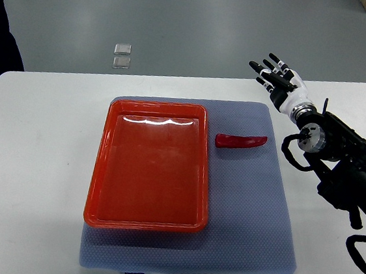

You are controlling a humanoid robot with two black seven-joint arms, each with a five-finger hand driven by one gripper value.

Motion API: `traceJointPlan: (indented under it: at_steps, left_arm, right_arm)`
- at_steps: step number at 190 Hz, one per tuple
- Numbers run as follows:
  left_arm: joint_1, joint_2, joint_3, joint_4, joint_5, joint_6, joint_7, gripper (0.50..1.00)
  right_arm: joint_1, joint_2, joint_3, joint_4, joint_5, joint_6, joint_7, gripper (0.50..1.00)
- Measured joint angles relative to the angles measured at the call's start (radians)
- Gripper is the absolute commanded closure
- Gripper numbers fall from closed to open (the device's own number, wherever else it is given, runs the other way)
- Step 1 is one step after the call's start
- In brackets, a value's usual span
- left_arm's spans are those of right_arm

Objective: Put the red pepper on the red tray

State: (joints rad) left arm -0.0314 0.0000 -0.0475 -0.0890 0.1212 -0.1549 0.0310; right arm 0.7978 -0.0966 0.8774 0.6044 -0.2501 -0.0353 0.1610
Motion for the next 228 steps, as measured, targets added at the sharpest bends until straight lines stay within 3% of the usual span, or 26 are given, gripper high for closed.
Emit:
traceJointPlan:
  at_steps: [228]
  left_arm:
    - [0.002, 0.0, 0.003, 0.0, 0.0, 0.0, 0.001, 0.5]
  right_arm:
    - [0.015, -0.004, -0.001, 0.0, -0.001, -0.016, 0.0, 0.585]
